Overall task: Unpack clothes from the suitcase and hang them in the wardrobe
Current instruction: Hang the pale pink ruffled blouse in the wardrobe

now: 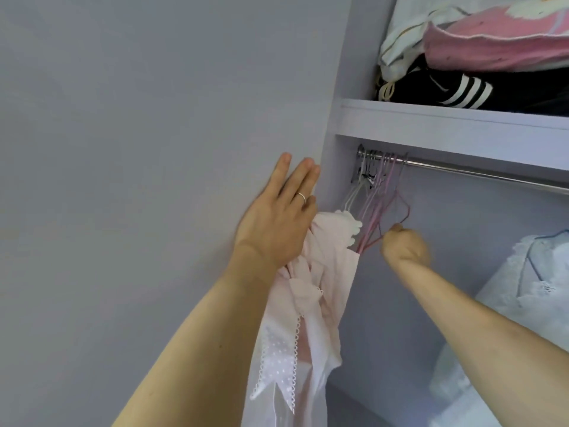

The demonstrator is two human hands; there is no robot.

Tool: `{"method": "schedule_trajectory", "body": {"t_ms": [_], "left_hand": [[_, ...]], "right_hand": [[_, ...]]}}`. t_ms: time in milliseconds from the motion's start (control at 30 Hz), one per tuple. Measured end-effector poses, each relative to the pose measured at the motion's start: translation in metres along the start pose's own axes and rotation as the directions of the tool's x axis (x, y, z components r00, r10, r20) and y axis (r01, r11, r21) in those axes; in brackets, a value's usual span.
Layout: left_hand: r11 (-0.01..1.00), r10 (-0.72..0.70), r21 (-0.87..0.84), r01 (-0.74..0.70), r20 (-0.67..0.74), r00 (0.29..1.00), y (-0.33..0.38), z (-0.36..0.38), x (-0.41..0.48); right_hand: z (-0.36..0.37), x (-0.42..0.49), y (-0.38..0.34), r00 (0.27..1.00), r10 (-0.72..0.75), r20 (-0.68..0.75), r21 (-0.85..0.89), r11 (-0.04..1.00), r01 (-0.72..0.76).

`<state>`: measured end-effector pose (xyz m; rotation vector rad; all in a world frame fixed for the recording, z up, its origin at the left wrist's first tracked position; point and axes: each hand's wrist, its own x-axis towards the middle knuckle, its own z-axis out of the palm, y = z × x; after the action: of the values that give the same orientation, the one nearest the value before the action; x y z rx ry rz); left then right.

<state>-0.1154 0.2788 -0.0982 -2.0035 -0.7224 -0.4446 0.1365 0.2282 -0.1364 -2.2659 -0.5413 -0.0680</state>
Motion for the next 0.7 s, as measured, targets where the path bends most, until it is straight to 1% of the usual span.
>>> {"method": "schedule_trajectory", "body": {"t_ms": [100,167,267,333,400,467,567,700], "left_hand": [[0.999,0.016,-0.047,-0.015,0.017,1.000,0.000,-0.003,-0.005],[0.997,0.025,-0.080,-0.022,0.033,0.999,0.001,-0.004,-0.009],[0.993,0.043,-0.117,-0.037,0.053,0.998,-0.001,-0.009,-0.011],[0.991,0.057,-0.123,-0.049,0.066,0.996,-0.003,-0.013,-0.011],[0.990,0.068,-0.125,-0.058,0.083,0.994,-0.005,-0.018,-0.010],[0.989,0.079,-0.130,-0.066,0.091,0.993,-0.008,-0.022,-0.009],[0.988,0.084,-0.135,-0.073,0.081,0.993,-0.009,-0.023,-0.009],[0.988,0.077,-0.135,-0.070,0.051,0.996,-0.007,-0.021,-0.008]], "right_hand": [[-0.013,-0.006,-0.002,0.998,-0.030,-0.047,-0.061,0.998,0.028],[-0.020,-0.011,-0.002,0.998,-0.024,-0.055,-0.058,0.998,0.021],[-0.041,-0.019,-0.003,1.000,-0.010,-0.006,-0.015,1.000,0.010],[-0.054,-0.025,-0.003,1.000,-0.005,0.014,-0.034,0.999,0.006],[-0.065,-0.032,-0.002,1.000,0.011,-0.023,-0.104,0.994,-0.013],[-0.069,-0.040,0.001,0.999,0.013,-0.045,-0.214,0.977,-0.023],[-0.073,-0.047,0.008,0.998,-0.018,-0.066,-0.389,0.921,-0.009],[-0.073,-0.046,0.012,0.995,-0.002,-0.103,-0.472,0.880,-0.048]]}}
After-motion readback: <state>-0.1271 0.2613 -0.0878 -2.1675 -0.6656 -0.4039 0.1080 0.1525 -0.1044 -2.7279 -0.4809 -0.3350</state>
